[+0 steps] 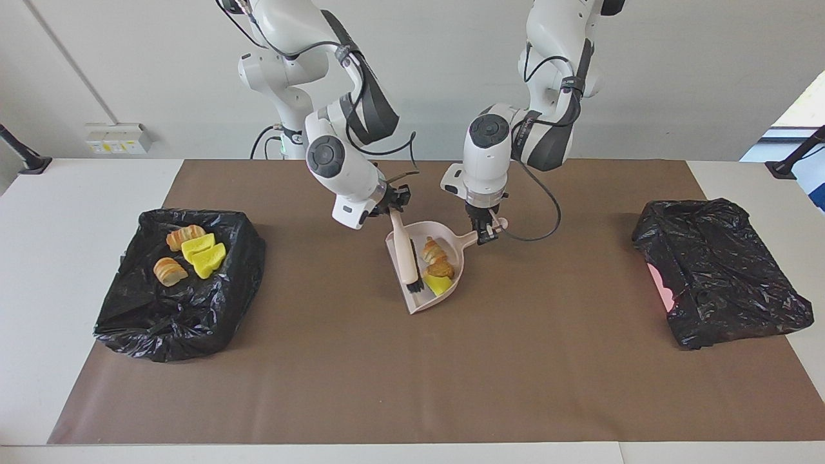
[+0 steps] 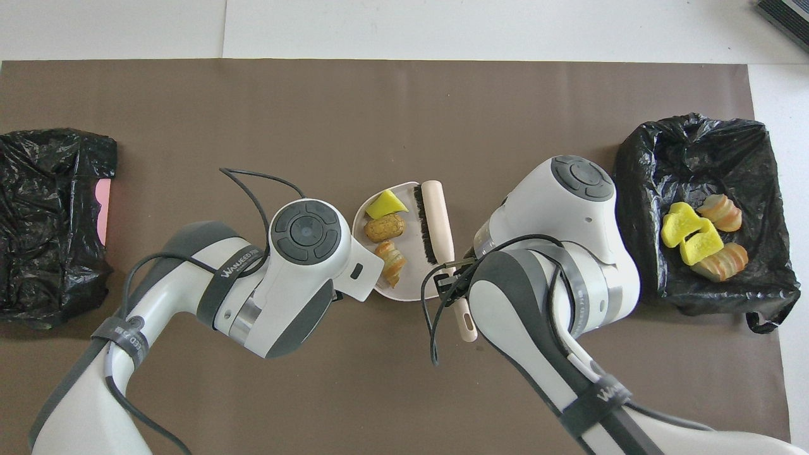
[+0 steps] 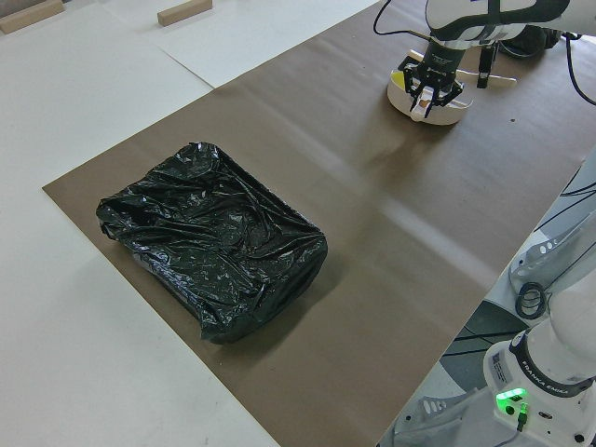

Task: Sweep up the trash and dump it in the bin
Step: 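Sweep the remaining pieces into the dustpan with the right gripper's brush, then carry the loaded dustpan to the other black bag with the left gripper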

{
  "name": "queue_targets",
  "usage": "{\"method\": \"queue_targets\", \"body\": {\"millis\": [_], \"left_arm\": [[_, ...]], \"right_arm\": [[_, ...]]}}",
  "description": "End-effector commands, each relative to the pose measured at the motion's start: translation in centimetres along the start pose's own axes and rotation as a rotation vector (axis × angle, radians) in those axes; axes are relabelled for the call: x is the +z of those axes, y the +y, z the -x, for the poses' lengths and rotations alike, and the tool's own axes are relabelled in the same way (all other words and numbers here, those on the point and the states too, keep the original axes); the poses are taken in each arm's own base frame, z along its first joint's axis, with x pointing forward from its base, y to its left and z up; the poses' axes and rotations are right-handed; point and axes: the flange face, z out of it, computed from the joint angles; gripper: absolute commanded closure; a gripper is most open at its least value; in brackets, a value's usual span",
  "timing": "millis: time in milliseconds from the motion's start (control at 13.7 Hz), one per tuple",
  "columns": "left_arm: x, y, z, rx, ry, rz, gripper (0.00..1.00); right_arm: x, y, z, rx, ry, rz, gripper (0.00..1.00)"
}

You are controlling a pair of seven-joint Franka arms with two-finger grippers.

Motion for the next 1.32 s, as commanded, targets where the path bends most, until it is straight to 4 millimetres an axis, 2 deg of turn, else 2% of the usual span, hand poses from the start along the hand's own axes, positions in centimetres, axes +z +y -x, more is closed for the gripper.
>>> {"method": "queue_targets", "body": {"millis": [0, 146, 292, 366, 585, 804, 877, 1097, 1243], "left_arm": [[-0.3, 0.2, 0.8, 0.010, 0.028, -0.009, 1.00], [-0.3, 0.1, 0.8, 0.012, 0.030, -0.011, 1.00], [-0.7, -0.3, 0.9, 0.048, 0.031, -0.014, 1.00], [-1.4, -0.6, 1.0, 0.059, 0.039, -0.023, 1.00], [-4.2, -2.7, 4.1, 0.090, 0.063, -0.051, 1.00], [-7.8, -5.4, 9.6, 0.129, 0.080, -0.076, 1.00], [-8.6, -6.5, 12.0, 0.147, 0.078, -0.078, 1.00], [-11.6, -9.9, 19.1, 0.189, 0.087, -0.109, 1.00], [-13.8, -12.5, 24.7, 0.175, 0.085, -0.107, 1.00]], "right_arm": [[-2.0, -1.6, 3.9, 0.141, 0.005, 0.124, 1.00], [-0.8, -4.3, 6.3, 0.239, 0.007, 0.186, 1.00], [1.3, -6.1, 9.4, 0.227, 0.008, 0.236, 1.00], [2.1, -6.4, 10.8, 0.218, 0.016, 0.240, 1.00], [3.9, -6.6, 13.2, 0.244, 0.029, 0.244, 1.00], [4.4, -6.9, 14.0, 0.267, 0.029, 0.242, 1.00], [5.4, -8.1, 14.2, 0.258, 0.039, 0.238, 1.00], [9.5, -10.9, 13.8, 0.268, 0.091, 0.221, 1.00], [12.3, -11.5, 12.7, 0.265, 0.077, 0.229, 1.00]]}}
